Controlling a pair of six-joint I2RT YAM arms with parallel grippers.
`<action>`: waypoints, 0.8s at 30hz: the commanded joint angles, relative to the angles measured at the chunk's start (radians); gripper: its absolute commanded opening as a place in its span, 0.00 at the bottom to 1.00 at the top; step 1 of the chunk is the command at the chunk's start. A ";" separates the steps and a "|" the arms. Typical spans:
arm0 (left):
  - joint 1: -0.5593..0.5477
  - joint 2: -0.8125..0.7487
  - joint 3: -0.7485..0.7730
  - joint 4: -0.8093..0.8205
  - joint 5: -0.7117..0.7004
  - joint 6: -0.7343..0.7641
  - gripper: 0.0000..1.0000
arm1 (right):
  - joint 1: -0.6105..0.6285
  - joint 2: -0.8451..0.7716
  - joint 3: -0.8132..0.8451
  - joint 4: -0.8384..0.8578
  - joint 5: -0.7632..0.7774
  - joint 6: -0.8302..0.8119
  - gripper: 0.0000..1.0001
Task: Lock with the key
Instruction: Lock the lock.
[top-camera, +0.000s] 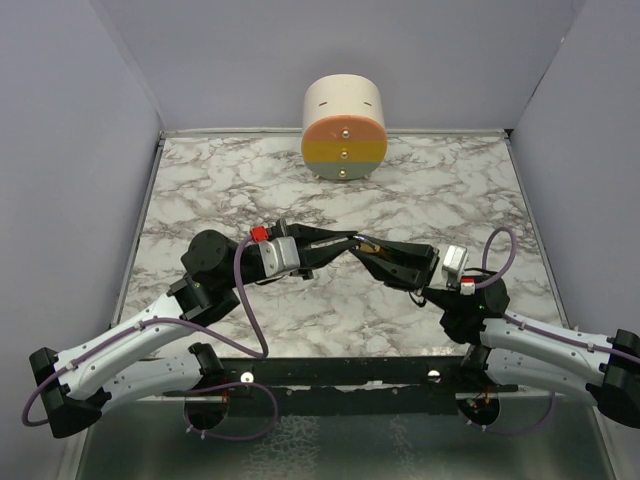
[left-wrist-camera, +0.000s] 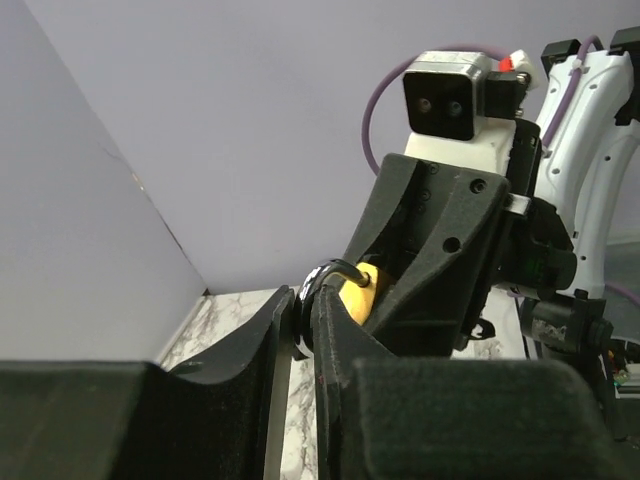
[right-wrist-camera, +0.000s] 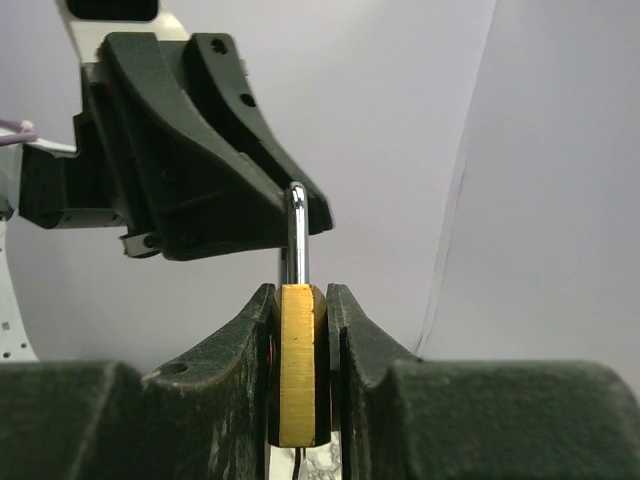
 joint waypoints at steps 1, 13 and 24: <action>0.002 0.002 0.007 0.015 0.047 0.002 0.07 | 0.005 -0.007 0.007 0.070 -0.010 0.020 0.02; 0.002 -0.011 0.080 -0.056 0.025 0.008 0.00 | 0.005 -0.011 0.065 -0.127 0.003 0.012 0.15; 0.002 0.018 0.193 -0.199 -0.066 0.067 0.00 | 0.005 -0.093 0.073 -0.336 0.114 0.039 0.87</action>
